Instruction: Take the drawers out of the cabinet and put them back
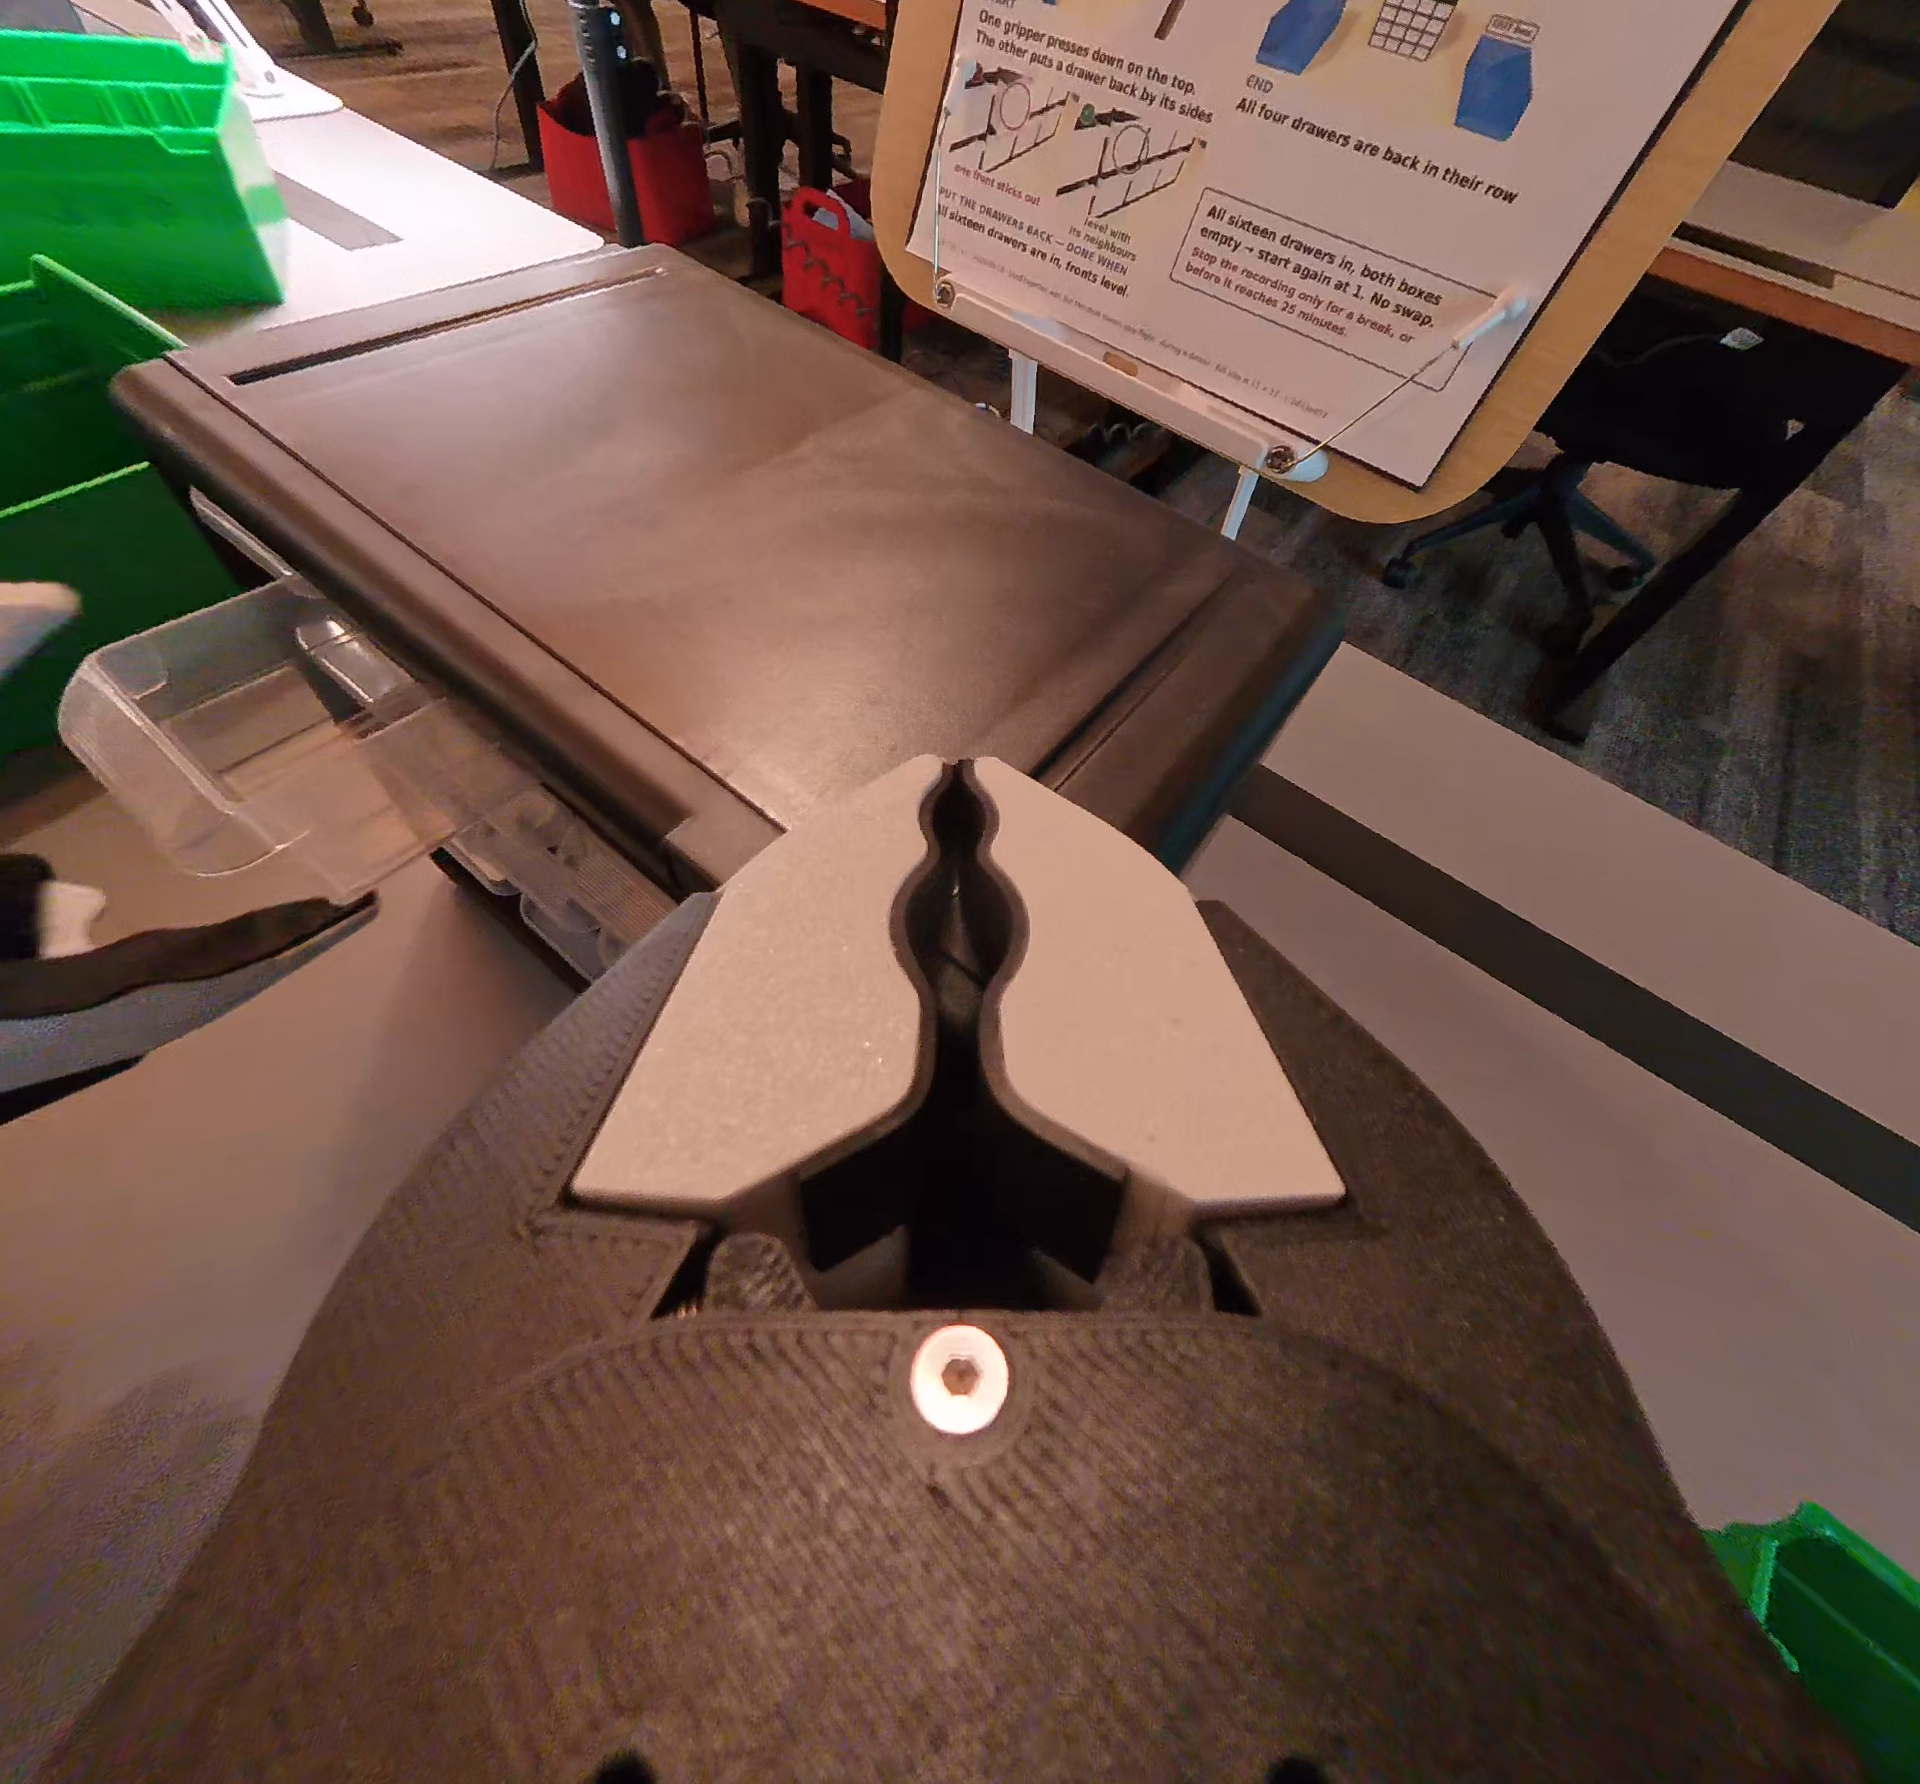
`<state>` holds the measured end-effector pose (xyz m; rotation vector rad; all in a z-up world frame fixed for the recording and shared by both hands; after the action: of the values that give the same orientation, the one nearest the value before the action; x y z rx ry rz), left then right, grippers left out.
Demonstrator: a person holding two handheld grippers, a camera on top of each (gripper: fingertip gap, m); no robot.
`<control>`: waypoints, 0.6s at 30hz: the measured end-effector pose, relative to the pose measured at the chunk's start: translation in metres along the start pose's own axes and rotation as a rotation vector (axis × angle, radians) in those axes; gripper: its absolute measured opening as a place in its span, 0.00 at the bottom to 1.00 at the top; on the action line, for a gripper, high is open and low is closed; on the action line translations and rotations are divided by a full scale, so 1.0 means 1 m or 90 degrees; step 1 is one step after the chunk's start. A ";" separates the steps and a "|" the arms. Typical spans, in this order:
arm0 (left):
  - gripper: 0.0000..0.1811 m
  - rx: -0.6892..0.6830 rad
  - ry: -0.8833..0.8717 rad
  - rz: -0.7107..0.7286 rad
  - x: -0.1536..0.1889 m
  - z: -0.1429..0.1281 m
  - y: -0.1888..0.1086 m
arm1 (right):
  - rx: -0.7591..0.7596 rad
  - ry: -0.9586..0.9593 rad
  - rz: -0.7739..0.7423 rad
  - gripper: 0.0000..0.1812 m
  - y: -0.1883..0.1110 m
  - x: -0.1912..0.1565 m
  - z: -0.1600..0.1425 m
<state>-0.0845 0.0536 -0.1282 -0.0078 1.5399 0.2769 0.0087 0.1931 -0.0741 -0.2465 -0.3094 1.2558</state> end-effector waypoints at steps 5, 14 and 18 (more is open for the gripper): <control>0.26 -0.013 0.101 0.039 0.000 -0.002 0.009 | 0.007 0.000 0.005 0.00 0.000 0.000 0.000; 0.26 -0.006 0.040 -0.010 -0.017 0.017 -0.047 | 0.003 -0.011 -0.005 0.00 0.000 0.000 0.000; 0.26 0.009 0.018 -0.045 -0.024 0.028 -0.065 | 0.000 -0.011 -0.007 0.00 0.001 0.000 0.000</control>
<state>-0.0453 -0.0084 -0.1144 -0.0552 1.5663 0.2106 0.0077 0.1929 -0.0741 -0.2340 -0.3246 1.2475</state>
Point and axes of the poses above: each gripper's, where its closed fingertips meet, y out along the fingers, z out of its top, x = y × z across the jaws, the point moved 4 cm from there along -y, back along the fingers, and after that the axes turned 5 degrees about z, right-handed, at the moved point
